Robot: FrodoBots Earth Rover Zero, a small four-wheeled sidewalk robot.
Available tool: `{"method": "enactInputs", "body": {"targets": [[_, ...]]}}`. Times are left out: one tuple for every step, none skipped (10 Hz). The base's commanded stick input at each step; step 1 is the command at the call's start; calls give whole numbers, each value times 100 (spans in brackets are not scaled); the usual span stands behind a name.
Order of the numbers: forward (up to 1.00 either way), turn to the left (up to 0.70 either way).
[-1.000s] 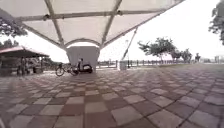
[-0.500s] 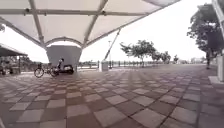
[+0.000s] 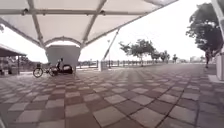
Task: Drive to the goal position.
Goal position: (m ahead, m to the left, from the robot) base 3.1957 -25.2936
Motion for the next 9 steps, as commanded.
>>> {"method": "enactInputs", "body": {"targets": [[70,-35],[70,-35],[70,-35],[70,-35],[70,-35],[70,-35],[70,-35],[70,-35],[70,-35]]}}
